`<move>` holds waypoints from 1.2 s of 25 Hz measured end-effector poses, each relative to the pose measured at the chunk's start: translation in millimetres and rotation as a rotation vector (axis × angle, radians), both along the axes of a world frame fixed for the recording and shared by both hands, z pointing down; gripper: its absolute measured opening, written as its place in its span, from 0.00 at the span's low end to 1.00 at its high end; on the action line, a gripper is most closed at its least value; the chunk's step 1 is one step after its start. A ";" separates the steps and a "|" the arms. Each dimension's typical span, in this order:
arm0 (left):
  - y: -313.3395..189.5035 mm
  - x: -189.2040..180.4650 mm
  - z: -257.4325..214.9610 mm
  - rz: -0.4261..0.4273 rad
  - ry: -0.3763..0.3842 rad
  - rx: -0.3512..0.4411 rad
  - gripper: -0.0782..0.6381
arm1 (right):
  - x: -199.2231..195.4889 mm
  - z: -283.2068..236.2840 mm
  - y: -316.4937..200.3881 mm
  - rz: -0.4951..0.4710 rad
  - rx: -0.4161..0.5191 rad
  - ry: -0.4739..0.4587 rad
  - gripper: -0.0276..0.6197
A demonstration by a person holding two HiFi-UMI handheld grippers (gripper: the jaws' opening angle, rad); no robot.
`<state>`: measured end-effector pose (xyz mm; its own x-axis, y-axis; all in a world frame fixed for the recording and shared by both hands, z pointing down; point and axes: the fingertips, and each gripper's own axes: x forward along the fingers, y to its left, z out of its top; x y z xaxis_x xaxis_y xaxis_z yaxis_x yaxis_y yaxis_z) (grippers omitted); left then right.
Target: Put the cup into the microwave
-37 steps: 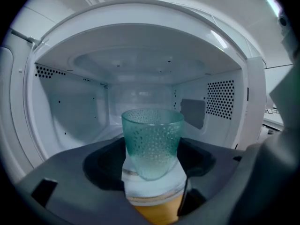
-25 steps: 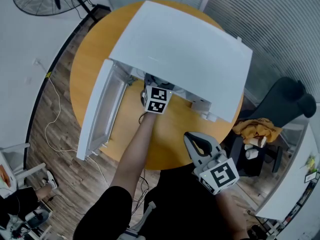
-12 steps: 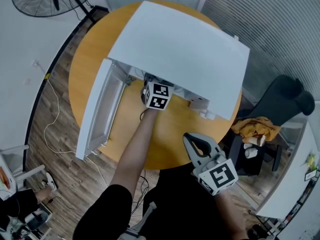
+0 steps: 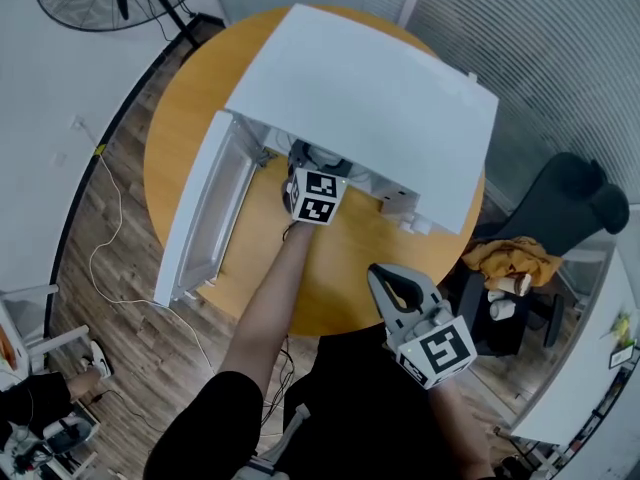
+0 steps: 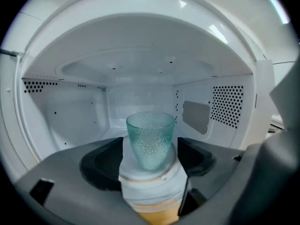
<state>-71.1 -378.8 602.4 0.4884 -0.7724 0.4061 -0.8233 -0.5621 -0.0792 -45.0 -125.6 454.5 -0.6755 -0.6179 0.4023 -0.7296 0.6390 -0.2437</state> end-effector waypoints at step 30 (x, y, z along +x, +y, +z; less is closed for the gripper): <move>269.1 15.9 -94.3 -0.215 0.011 0.040 0.35 | 80.3 -41.5 159.3 -0.119 0.161 -0.049 0.06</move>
<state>-55.2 -109.6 508.1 0.3146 -0.8749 0.3683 -0.9249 -0.3698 -0.0885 35.3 33.7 413.0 -0.7638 -0.5866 0.2694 -0.6367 0.7534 -0.1645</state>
